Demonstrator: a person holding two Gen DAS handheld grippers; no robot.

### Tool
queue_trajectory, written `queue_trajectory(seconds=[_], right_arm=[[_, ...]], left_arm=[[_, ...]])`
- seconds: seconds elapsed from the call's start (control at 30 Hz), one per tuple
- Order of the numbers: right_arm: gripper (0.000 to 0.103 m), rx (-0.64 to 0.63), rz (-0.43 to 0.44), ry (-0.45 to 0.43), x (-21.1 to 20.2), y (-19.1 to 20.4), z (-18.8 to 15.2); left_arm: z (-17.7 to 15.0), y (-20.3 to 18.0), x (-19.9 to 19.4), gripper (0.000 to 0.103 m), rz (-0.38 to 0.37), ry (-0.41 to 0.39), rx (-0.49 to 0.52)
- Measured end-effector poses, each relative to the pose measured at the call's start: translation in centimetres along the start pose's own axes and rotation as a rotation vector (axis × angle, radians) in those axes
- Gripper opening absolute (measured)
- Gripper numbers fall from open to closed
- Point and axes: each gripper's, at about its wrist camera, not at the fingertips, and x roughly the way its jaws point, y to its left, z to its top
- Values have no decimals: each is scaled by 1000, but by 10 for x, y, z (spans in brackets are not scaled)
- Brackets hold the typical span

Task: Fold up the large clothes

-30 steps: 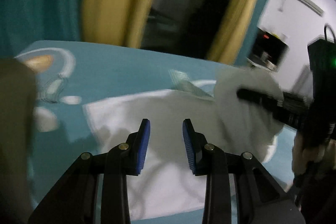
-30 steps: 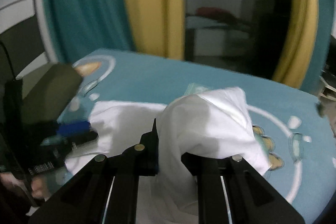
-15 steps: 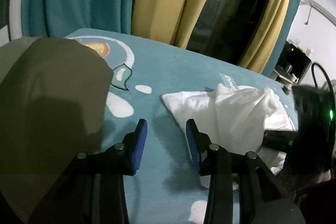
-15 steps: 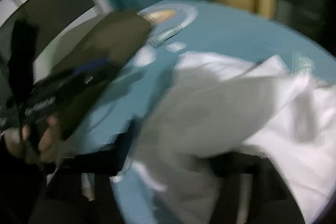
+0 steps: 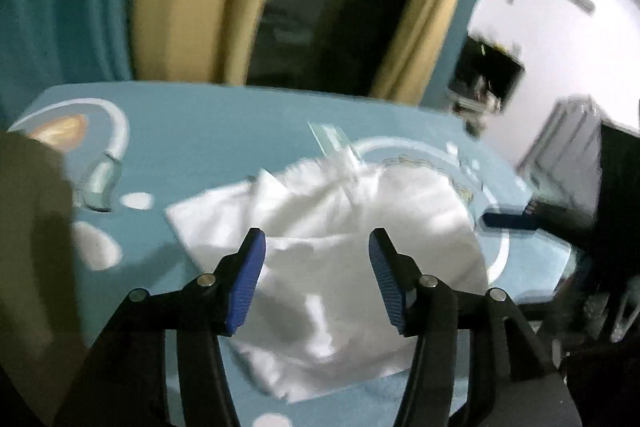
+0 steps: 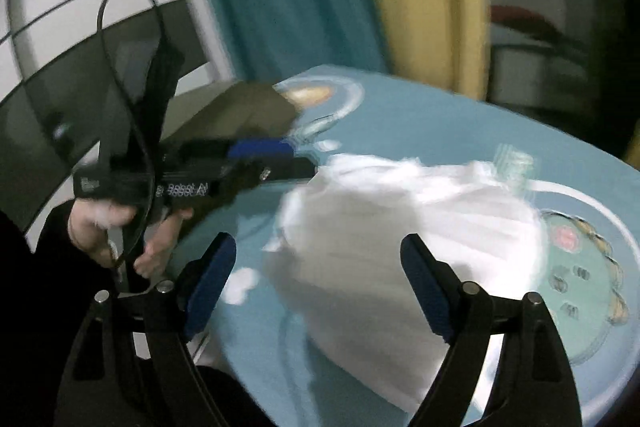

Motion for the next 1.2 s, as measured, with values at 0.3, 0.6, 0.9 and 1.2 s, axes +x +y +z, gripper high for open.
queue_trajectory(seconds=[0.3,0.6,0.9,1.2], right_arm=[[85,175,-262,59,1,-74,-23],[85,203,-221,50,10,-83,-22],[85,294,-171,65,39,-102,-35],[85,362,-69,49,70,-108,-45]], left_arm=[[-9,27,63,57,183,135,-60],[-22,78,48,65,105,164,-232],[-35,70,62,78,-212,169,-311],[-25,37,80,84,-193,176,-224]])
